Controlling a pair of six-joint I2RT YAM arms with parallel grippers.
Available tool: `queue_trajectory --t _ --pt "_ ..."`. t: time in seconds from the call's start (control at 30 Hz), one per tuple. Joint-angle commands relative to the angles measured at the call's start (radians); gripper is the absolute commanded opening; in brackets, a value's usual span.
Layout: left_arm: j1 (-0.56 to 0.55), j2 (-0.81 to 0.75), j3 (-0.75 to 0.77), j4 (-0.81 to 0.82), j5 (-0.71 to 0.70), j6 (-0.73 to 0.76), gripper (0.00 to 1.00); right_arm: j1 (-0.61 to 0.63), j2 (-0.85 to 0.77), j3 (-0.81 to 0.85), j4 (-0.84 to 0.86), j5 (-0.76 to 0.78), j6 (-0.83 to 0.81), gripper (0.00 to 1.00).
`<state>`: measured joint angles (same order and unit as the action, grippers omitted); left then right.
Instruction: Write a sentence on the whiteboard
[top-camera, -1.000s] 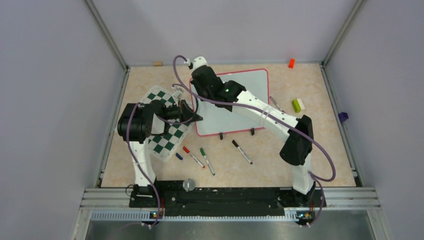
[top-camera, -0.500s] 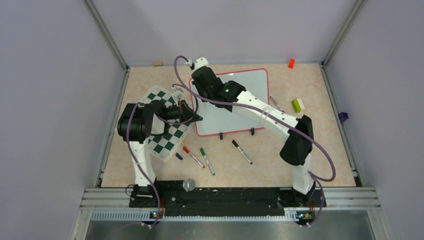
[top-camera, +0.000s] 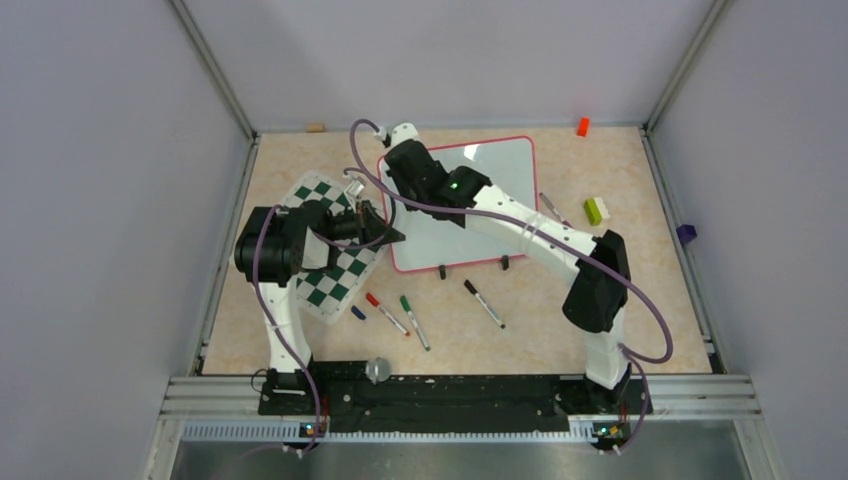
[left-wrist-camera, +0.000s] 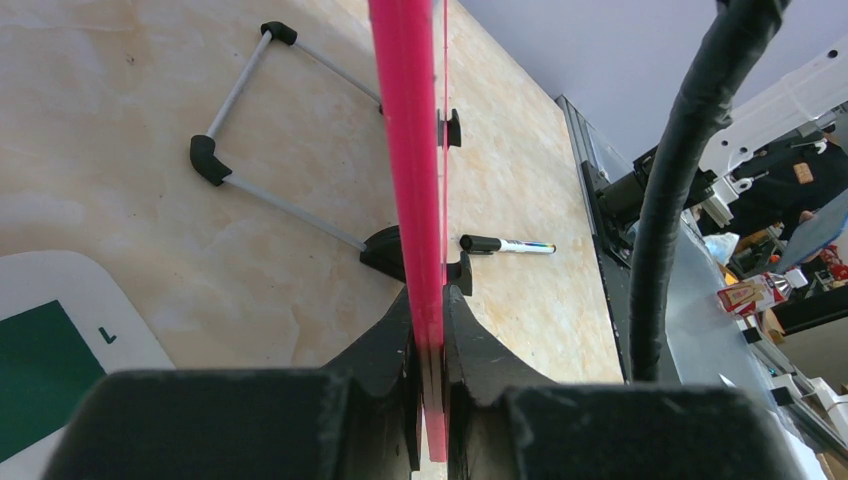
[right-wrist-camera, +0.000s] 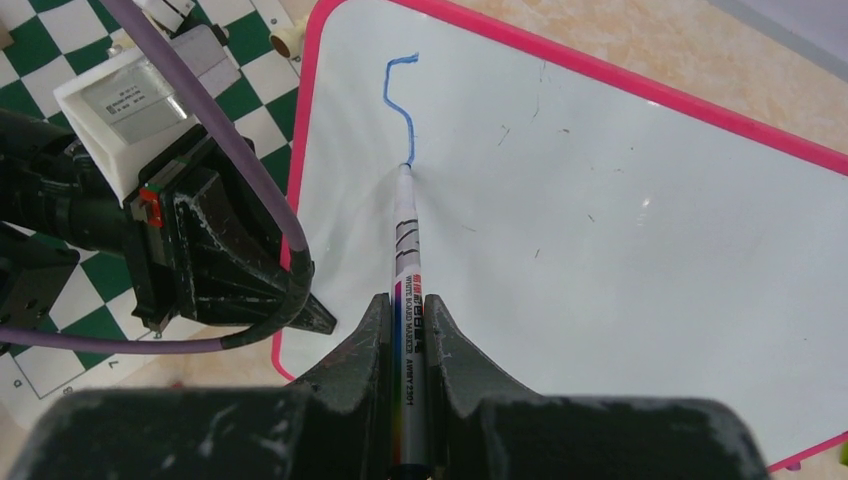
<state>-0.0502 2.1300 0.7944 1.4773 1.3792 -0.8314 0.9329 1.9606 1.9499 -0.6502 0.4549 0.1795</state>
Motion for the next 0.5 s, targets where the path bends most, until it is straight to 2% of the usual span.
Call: queue_trajectory --t 0.0,0.47 --pt "0.006 -0.025 -0.002 0.141 0.041 0.072 0.01 -0.018 -0.038 -0.031 0.010 -0.021 0.006 0.00" --pt "0.007 -0.028 -0.004 0.141 0.042 0.075 0.01 -0.018 0.010 0.021 0.043 -0.069 -0.021 0.00"
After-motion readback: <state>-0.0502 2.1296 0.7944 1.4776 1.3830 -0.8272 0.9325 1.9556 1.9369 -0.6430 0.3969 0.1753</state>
